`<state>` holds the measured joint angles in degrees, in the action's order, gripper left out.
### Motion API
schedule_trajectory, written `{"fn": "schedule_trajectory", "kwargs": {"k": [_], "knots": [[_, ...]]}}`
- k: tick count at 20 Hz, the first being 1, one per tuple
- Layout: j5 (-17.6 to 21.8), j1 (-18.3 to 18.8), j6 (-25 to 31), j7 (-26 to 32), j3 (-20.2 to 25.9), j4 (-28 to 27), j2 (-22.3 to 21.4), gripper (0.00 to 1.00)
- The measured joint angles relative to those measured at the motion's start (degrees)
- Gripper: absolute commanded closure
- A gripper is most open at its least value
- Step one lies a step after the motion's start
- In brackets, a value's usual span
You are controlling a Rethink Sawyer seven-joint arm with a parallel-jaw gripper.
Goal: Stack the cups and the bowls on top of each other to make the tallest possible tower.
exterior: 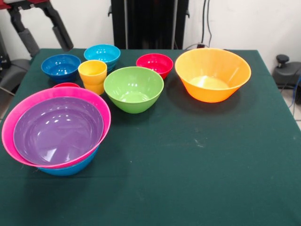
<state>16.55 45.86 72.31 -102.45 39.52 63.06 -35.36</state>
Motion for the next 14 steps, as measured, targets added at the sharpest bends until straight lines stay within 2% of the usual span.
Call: {"fn": "schedule_trajectory", "kwargs": {"k": [5, 9, 12, 14], "knots": [[-0.04, -0.02, -2.89, 0.00, -0.01, 3.75, -2.17, 0.00], [-0.04, -0.75, -7.92, 0.00, -0.12, 7.95, -4.37, 0.00], [-0.04, -3.38, -12.56, 0.00, -1.06, 11.28, -6.54, 0.00], [-0.04, -4.93, -13.60, -0.02, -1.65, 12.05, -7.25, 0.00]]}}
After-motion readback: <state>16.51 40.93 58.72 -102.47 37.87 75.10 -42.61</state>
